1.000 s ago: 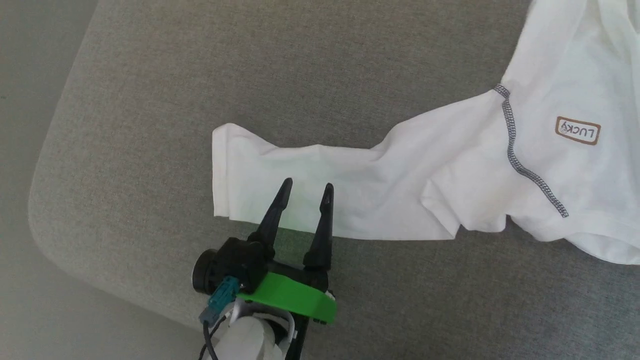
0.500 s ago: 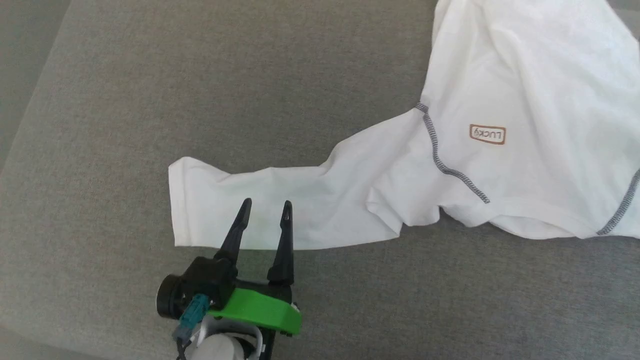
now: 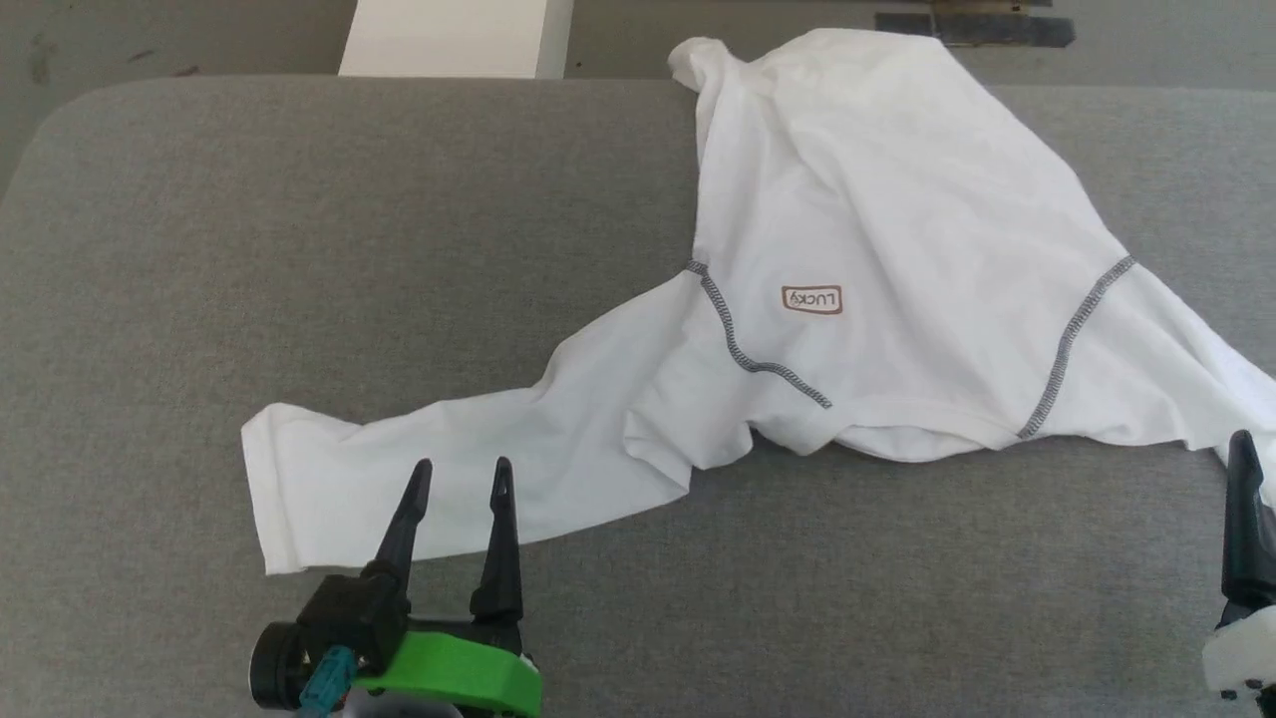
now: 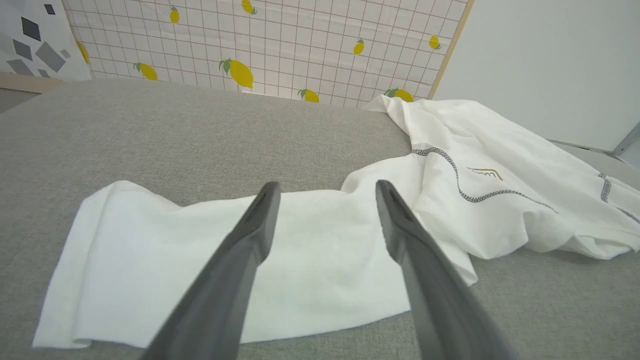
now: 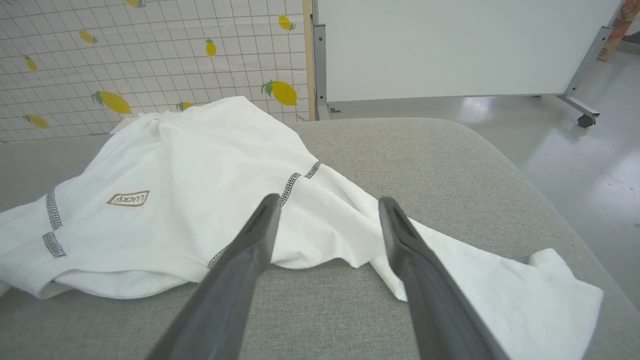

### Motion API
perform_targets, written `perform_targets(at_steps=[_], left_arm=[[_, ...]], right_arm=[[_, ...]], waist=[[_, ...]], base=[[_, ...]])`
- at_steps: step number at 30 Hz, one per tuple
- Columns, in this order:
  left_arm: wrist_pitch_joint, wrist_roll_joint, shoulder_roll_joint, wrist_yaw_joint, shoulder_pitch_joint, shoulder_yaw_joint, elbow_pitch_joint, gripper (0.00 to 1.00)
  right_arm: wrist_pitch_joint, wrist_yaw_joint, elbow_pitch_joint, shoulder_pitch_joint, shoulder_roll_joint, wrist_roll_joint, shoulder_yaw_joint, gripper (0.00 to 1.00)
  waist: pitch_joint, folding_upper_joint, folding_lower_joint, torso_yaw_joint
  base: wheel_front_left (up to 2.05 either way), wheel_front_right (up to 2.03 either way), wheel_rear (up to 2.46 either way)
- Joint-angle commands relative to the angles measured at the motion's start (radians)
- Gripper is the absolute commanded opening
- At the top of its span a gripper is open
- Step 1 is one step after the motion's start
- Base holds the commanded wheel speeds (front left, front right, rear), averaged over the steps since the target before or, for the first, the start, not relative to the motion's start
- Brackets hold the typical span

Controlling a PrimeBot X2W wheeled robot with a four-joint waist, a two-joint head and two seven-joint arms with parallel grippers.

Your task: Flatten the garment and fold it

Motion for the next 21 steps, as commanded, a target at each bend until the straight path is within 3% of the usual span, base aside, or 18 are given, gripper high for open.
perform_targets(at_steps=[1,7,14,21], left_arm=[[-0.004,0.007,0.017,-0.001,0.007,0.001,-0.005,1.0],[0.097,0.058,0.095,-0.02,-0.071,-0.01,0.021,1.0],[0.419,0.081,0.214,-0.086,-0.17,-0.04,0.111,1.0],[0.681,-0.018,0.241,-0.178,-0.18,-0.075,0.167,1.0]], right_arm=[[-0.013,-0.002,-0.005,0.016,0.003,0.007,0.001,1.0],[-0.04,-0.002,0.02,0.026,0.006,0.052,0.006,1.0],[-0.045,-0.002,0.02,0.008,0.006,0.05,0.022,1.0],[-0.033,-0.002,0.029,0.009,0.007,0.055,0.044,1.0]], waist=[[-0.044,-0.0001,0.0,-0.046],[-0.042,-0.0001,0.0,-0.051],[-0.026,-0.0001,0.0,-0.046],[-0.014,-0.0001,0.0,-0.051]], base=[[0.0,0.0,0.0],[0.0,0.0,0.0],[0.0,0.0,0.0],[0.0,0.0,0.0]])
